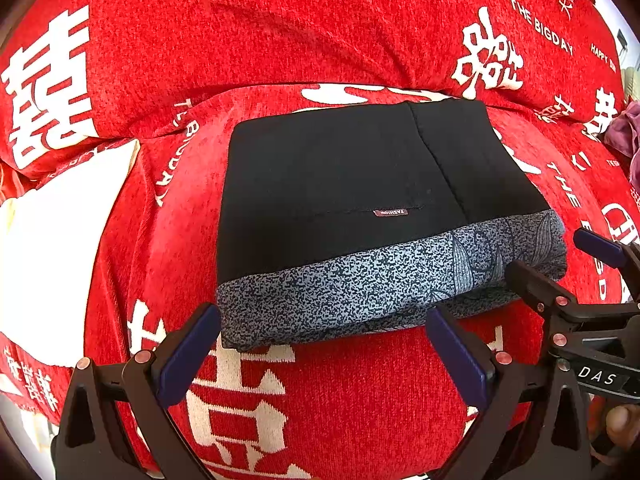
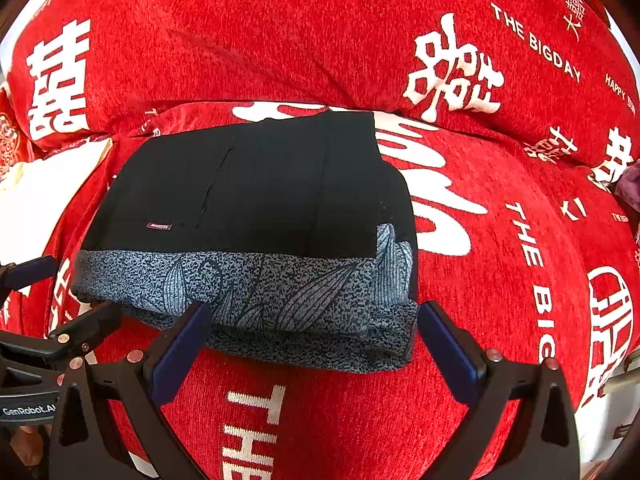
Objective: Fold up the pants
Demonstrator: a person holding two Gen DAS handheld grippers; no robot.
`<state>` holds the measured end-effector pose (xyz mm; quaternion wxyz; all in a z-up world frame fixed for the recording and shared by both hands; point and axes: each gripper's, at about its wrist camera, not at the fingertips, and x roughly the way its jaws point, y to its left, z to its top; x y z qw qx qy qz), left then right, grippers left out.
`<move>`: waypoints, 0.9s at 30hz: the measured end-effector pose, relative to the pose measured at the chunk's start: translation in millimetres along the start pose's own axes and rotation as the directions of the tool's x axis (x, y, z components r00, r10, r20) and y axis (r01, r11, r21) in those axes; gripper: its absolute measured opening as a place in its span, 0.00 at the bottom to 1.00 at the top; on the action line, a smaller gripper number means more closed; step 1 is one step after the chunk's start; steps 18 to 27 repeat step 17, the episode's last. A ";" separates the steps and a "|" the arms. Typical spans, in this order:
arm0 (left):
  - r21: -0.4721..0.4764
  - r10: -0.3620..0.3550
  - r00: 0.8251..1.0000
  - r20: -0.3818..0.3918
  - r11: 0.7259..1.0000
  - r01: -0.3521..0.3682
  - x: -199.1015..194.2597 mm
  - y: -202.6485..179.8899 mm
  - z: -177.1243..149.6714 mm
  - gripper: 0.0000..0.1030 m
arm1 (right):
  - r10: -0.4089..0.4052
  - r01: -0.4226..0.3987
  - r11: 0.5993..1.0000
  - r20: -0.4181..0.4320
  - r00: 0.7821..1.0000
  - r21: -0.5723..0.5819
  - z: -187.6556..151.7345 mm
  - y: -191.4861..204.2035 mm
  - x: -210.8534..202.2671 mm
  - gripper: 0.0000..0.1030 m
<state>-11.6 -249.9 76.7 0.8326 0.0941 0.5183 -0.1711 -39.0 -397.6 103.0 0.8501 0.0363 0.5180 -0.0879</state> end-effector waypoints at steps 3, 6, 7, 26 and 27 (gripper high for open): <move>0.001 -0.001 1.000 -0.005 1.000 0.001 1.3 0.5 -0.1 1.00 | 0.001 -0.001 1.000 -0.003 1.000 0.001 0.2 -0.5 0.1 1.00; 0.003 0.001 1.000 -0.006 1.000 -0.001 2.3 0.0 0.0 1.00 | 0.003 -0.003 1.000 -0.006 1.000 0.005 -0.3 -1.1 0.8 1.00; 0.003 0.001 1.000 -0.007 1.000 -0.001 2.5 0.2 0.1 1.00 | 0.003 -0.003 1.000 -0.007 1.000 0.006 -0.8 -0.8 1.2 1.00; 0.002 0.001 1.000 -0.002 1.000 -0.001 2.7 -0.6 -0.1 1.00 | 0.015 -0.015 1.000 -0.007 1.000 0.014 -0.9 -2.6 2.5 1.00; 0.002 0.001 1.000 -0.002 1.000 -0.001 2.7 -0.6 -0.1 1.00 | 0.015 -0.015 1.000 -0.007 1.000 0.014 -0.9 -2.6 2.5 1.00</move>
